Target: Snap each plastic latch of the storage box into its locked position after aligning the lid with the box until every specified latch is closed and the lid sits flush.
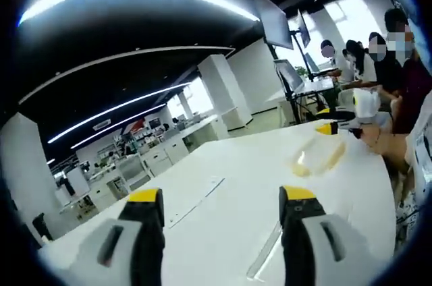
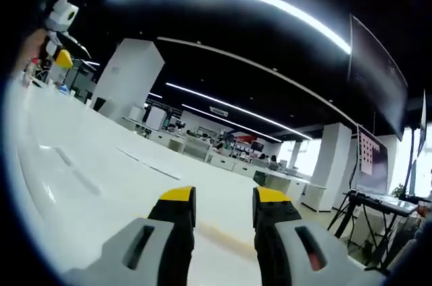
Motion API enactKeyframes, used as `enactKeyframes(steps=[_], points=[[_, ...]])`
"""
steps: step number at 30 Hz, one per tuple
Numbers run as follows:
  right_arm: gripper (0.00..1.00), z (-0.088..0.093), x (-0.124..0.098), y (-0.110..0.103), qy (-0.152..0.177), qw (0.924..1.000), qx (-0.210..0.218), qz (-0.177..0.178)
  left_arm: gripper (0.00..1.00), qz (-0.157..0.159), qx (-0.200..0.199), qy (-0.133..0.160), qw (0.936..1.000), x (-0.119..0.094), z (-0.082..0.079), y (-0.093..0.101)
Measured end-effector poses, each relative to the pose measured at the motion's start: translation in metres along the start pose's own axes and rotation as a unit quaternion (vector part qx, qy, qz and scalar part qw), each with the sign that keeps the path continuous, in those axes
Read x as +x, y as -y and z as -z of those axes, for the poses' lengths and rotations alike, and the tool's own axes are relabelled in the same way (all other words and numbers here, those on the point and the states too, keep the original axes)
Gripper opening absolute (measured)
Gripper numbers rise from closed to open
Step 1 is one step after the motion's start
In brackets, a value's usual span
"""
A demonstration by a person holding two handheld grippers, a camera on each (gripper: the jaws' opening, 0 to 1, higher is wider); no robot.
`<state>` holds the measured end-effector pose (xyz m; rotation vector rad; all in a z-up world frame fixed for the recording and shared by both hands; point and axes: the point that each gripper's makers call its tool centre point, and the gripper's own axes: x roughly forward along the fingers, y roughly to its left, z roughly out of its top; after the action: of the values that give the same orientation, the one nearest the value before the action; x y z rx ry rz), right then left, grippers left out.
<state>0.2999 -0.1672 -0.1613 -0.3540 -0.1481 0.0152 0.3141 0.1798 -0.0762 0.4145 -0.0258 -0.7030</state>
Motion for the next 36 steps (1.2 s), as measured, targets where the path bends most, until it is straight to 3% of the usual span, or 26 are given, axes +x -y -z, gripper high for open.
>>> enactKeyframes(steps=[9, 10, 18, 22, 26, 36], points=[[0.33, 0.0, -0.001, -0.001, 0.0, 1.0, -0.002, 0.001, 0.69, 0.071, 0.041, -0.026, 0.9962, 0.046, -0.013, 0.03], [0.33, 0.0, -0.002, -0.001, 0.001, 1.0, -0.001, 0.0, 0.69, 0.093, 0.052, -0.038, 0.9936, 0.051, -0.012, 0.039], [0.33, 0.001, -0.002, -0.001, 0.002, 1.0, 0.001, -0.001, 0.68, 0.152, 0.081, -0.055, 0.9835, 0.088, -0.019, 0.08], [0.33, 0.002, -0.002, -0.001, 0.003, 1.0, 0.0, -0.004, 0.66, 0.19, 0.114, -0.074, 0.9723, 0.108, -0.015, 0.103], [0.33, 0.001, -0.001, -0.001, 0.005, 1.0, 0.0, -0.006, 0.65, 0.207, 0.12, -0.084, 0.9673, 0.127, -0.014, 0.119], [0.32, 0.003, -0.001, -0.003, 0.003, 0.9999, 0.0, -0.014, 0.65, 0.234, 0.133, -0.096, 0.9582, 0.155, -0.011, 0.137]])
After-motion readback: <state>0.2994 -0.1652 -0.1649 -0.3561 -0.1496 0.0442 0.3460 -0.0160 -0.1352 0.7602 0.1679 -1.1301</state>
